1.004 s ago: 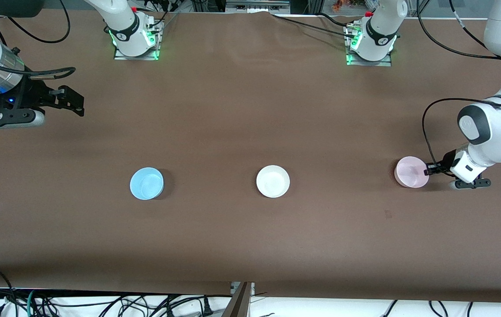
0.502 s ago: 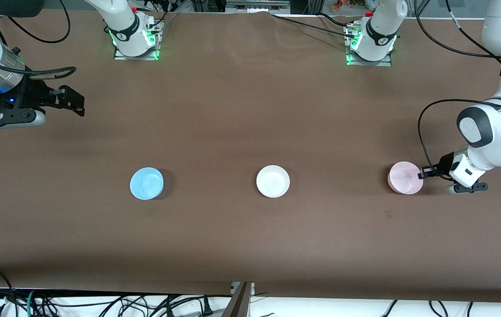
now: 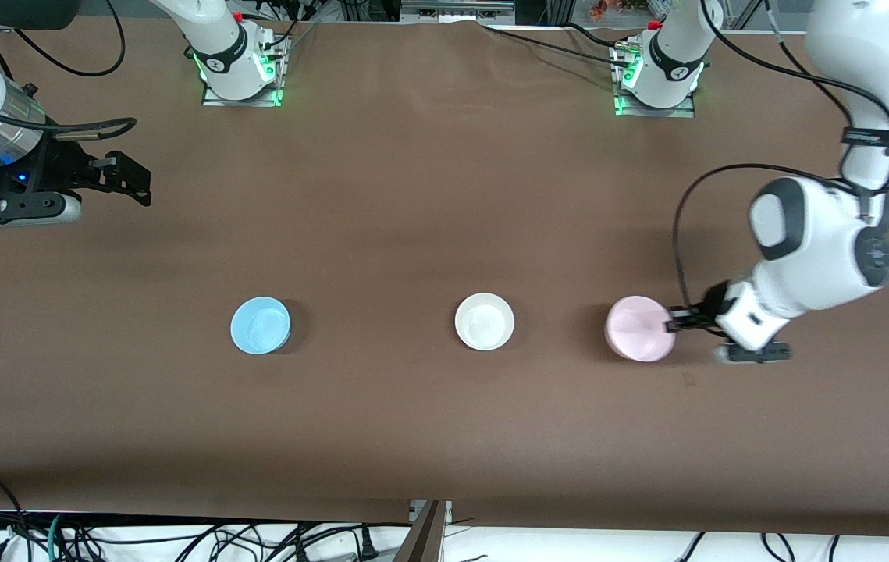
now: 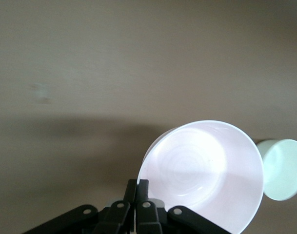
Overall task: Stack pink and blue bowls on white bowl
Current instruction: 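Carry the pink bowl with the left gripper over the white bowl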
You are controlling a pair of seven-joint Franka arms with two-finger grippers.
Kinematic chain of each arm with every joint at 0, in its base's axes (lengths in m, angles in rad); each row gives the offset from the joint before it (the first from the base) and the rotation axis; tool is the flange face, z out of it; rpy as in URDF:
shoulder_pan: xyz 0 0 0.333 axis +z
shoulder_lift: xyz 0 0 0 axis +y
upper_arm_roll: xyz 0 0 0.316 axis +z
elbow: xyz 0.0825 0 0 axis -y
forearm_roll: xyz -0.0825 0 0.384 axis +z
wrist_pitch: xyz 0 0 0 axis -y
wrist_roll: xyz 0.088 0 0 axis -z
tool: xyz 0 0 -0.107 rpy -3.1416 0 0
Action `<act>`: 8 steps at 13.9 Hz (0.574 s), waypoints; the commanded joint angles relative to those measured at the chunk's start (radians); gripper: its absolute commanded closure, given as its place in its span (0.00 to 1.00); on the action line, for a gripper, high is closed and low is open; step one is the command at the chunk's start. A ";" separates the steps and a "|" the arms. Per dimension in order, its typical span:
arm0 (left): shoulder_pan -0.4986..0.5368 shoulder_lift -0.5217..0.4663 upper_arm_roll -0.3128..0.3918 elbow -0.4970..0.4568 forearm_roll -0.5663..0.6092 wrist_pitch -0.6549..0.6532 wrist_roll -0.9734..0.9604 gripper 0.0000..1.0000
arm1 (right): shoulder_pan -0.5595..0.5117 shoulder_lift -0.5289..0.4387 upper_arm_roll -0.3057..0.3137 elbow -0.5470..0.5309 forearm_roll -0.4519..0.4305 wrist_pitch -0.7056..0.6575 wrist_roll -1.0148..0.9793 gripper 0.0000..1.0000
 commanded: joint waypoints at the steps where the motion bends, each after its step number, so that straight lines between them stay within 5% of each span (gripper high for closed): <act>1: -0.105 0.055 0.004 0.073 -0.007 -0.008 -0.077 1.00 | -0.002 -0.023 0.005 -0.014 0.005 0.003 0.012 0.00; 8: -0.310 0.181 0.005 0.187 -0.007 0.092 -0.223 1.00 | -0.002 -0.022 0.002 -0.016 0.005 -0.002 0.012 0.00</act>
